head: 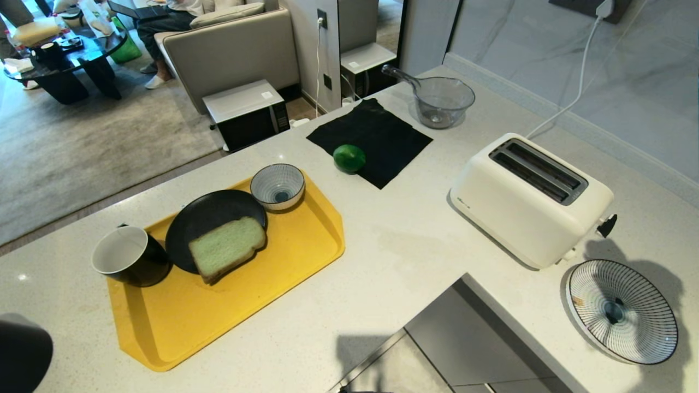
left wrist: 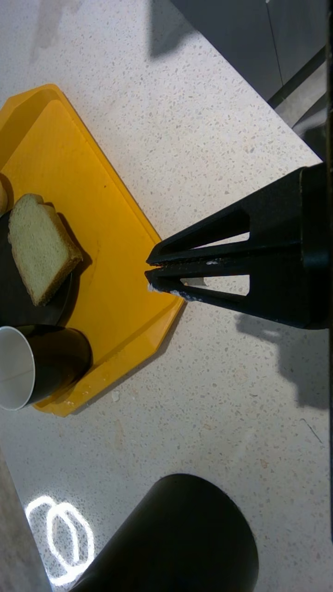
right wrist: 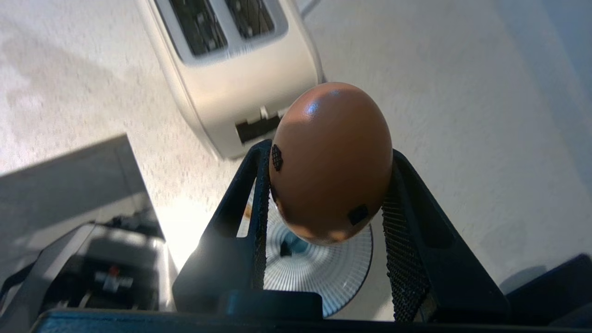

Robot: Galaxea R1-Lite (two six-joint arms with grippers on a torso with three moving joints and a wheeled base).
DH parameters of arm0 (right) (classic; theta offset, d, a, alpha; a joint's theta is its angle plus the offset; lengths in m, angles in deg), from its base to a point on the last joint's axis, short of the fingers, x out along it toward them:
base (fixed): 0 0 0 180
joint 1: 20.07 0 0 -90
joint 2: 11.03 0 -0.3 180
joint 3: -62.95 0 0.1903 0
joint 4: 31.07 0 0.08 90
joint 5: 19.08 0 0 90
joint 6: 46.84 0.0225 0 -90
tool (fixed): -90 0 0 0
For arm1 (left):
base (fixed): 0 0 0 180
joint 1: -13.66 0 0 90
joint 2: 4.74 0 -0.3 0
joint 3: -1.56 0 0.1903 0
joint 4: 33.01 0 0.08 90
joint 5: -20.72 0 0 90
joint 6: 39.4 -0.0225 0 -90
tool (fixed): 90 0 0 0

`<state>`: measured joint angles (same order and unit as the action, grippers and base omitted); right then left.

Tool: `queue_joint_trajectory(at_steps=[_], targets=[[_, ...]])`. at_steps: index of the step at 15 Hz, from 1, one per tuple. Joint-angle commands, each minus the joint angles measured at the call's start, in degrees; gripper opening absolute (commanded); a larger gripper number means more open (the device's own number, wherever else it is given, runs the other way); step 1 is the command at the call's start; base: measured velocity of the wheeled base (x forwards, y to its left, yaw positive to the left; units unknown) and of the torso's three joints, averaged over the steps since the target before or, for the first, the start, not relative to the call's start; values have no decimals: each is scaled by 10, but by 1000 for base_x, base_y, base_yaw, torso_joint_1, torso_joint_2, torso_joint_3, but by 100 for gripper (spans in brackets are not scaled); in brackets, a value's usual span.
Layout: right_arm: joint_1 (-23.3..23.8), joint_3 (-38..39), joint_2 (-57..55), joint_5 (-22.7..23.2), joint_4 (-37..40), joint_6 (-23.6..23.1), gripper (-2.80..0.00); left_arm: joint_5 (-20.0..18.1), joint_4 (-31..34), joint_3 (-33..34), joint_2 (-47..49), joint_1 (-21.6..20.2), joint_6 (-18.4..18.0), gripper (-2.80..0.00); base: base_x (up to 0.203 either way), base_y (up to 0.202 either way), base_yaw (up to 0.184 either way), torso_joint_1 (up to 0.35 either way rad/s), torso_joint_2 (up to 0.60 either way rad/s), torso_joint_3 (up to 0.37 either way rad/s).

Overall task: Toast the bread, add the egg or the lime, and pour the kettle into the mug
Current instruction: Put the egg in the bowl

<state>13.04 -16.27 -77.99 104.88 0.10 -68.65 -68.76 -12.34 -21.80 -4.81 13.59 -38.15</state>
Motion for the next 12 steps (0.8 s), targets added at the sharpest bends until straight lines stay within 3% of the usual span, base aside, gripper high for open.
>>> queue_joint_trajectory(at_steps=[1, 4, 7, 12], targets=[[-35, 31, 45, -54, -65, 16, -280, 0, 0, 10, -1, 0, 0, -280, 0, 0, 0, 0, 0, 0], [-94, 52, 69, -134, -104, 79, -280, 0, 0, 10, -1, 0, 0, -280, 0, 0, 0, 0, 0, 0], [-185, 64, 96, -232, -107, 121, -280, 0, 0, 10, -1, 0, 1, -280, 0, 0, 0, 0, 0, 0], [-320, 81, 148, -310, -106, 139, -280, 0, 0, 10, -1, 0, 0, -280, 0, 0, 0, 0, 0, 0]])
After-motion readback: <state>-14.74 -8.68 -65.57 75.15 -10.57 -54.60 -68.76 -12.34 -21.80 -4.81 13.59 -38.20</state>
